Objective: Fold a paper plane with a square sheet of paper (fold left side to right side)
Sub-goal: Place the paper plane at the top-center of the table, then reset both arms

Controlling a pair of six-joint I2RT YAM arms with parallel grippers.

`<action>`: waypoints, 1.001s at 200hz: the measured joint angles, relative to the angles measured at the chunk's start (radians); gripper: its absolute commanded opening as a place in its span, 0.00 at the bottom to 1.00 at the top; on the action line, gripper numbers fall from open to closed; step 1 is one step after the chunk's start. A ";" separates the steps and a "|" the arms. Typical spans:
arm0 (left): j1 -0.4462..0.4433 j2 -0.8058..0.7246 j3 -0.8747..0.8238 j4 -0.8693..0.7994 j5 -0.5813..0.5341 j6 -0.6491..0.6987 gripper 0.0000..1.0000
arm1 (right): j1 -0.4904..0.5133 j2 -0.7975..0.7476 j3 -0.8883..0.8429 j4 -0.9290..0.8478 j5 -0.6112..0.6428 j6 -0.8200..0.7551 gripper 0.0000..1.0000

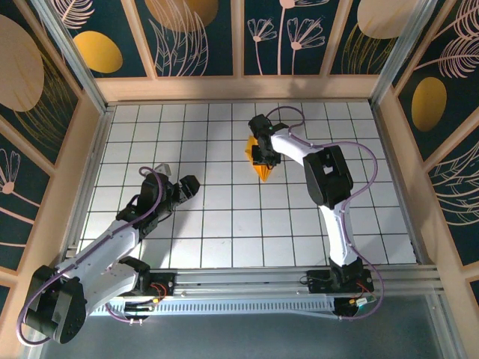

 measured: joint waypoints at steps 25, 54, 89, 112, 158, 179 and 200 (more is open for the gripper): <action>0.000 0.000 0.010 -0.014 -0.004 0.006 0.84 | 0.004 -0.014 -0.019 0.010 0.008 -0.001 0.41; 0.000 0.000 0.041 -0.014 -0.005 0.016 0.84 | 0.004 -0.034 -0.043 0.004 0.010 -0.006 0.41; 0.000 0.016 0.085 -0.014 -0.005 0.032 0.85 | 0.008 -0.061 -0.047 -0.005 0.012 -0.012 0.41; 0.000 0.031 0.104 -0.014 -0.005 0.040 0.85 | 0.013 -0.087 -0.047 -0.010 0.015 -0.023 0.42; 0.002 0.043 0.125 -0.015 -0.005 0.056 0.90 | 0.016 -0.145 -0.057 -0.029 0.026 -0.028 0.48; 0.008 0.045 0.146 -0.019 -0.013 0.068 0.95 | 0.015 -0.202 -0.093 -0.029 0.041 -0.037 0.55; 0.016 0.045 0.163 -0.022 -0.037 0.087 0.98 | 0.016 -0.296 -0.159 -0.021 0.052 -0.049 0.64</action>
